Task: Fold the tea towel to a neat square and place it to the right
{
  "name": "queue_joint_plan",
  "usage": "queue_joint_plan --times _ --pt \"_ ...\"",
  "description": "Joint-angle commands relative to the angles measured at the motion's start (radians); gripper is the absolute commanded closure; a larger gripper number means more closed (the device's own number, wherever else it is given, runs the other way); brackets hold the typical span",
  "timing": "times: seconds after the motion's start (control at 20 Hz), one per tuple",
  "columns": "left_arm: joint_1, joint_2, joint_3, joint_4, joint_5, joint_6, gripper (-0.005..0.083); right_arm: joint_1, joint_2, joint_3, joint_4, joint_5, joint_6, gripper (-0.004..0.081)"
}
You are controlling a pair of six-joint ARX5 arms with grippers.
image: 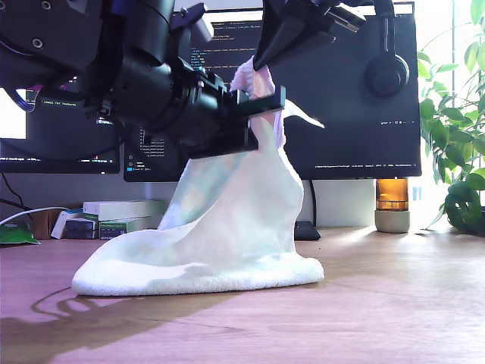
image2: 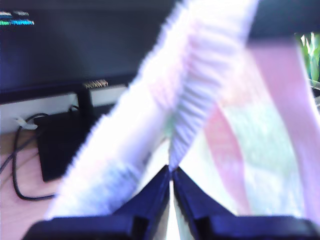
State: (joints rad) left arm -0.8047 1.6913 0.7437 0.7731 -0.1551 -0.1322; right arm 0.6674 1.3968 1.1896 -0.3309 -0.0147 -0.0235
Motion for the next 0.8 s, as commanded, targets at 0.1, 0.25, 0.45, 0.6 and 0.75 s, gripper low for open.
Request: queue_joint_plan --times 0.1,0.25,0.45,0.6,0.75 --pt "-0.003 -0.034 0.004 -0.084 0.024 0.022 0.0797 -0.003 0.0 0.004 0.006 0.0 -0.003 0.0783" --pt "-0.003 -0.095 -0.001 -0.172 0.024 0.071 0.0797 -0.003 0.0 0.004 -0.048 -0.001 -0.004 0.0783" --pt "-0.003 -0.156 -0.004 -0.306 0.024 0.116 0.0797 -0.003 0.0 0.004 -0.126 -0.005 -0.012 0.0783" --pt "-0.003 -0.206 -0.009 -0.413 0.03 0.152 0.0797 -0.003 0.0 0.004 -0.172 -0.01 -0.032 0.0783" --pt "-0.003 -0.28 -0.01 -0.554 0.072 0.169 0.0797 -0.003 0.0 0.004 -0.216 -0.012 -0.037 0.0783"
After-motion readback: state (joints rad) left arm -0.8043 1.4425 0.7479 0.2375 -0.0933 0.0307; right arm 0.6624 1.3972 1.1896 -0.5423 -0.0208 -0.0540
